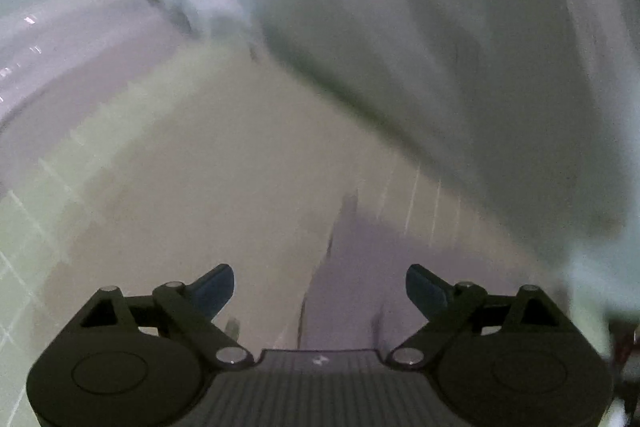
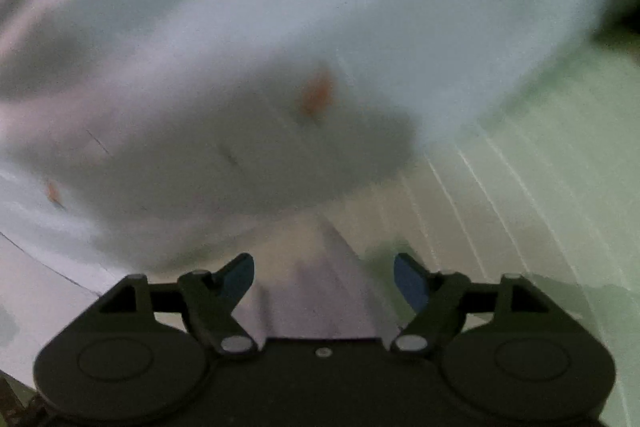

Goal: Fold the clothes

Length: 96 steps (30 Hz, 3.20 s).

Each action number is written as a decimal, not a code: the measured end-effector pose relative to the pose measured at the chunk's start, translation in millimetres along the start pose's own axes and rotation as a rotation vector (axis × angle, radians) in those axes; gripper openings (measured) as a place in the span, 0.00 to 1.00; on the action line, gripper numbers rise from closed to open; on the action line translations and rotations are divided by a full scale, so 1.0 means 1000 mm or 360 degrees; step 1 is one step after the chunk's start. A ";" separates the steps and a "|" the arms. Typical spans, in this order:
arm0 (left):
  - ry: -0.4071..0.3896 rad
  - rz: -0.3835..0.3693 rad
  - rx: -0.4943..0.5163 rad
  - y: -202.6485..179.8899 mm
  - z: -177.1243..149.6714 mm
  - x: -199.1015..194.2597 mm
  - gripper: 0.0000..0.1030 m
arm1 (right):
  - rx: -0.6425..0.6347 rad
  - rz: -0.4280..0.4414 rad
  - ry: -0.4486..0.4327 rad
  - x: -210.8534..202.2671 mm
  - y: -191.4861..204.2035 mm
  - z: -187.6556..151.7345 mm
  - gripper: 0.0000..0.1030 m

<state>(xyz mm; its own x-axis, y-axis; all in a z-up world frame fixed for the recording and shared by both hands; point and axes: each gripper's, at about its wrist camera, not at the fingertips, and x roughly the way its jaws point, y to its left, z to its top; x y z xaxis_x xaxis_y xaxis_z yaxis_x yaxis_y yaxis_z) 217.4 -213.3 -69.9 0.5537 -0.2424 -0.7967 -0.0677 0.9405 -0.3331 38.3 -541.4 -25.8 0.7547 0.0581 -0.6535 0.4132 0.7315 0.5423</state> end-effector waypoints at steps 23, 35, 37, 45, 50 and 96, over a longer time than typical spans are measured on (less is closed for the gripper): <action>0.0269 -0.0167 0.0308 -0.038 -0.031 0.061 0.57 | -0.0337 -0.0042 0.0416 0.082 0.029 -0.065 0.99; 0.0218 -0.0334 0.0556 -0.092 -0.035 0.003 0.30 | -0.0057 0.0025 0.0245 -0.003 0.040 -0.090 0.42; 0.0218 -0.0333 0.0624 -0.110 -0.048 -0.005 0.30 | -0.0038 0.0003 0.0176 -0.029 0.033 -0.096 0.42; 0.0249 -0.0487 0.0929 -0.173 -0.114 -0.042 0.30 | 0.0152 -0.0138 -0.0050 -0.125 -0.023 -0.123 0.42; 0.0247 -0.0555 0.1062 -0.220 -0.156 -0.057 0.30 | 0.0275 -0.0184 -0.0160 -0.180 -0.067 -0.139 0.42; -0.0340 -0.1186 0.1415 -0.730 -0.194 -0.107 0.30 | 0.0129 -0.0224 -0.1097 -0.429 -0.318 0.176 0.42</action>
<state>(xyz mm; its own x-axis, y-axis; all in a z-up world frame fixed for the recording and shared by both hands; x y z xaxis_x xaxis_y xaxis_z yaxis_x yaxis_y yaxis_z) 46.5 -920.3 161.0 0.3456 -0.8366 -0.4250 0.8864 0.4397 -0.1447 -327.5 -918.3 175.4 0.8309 -0.4963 -0.2517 0.5471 0.6460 0.5323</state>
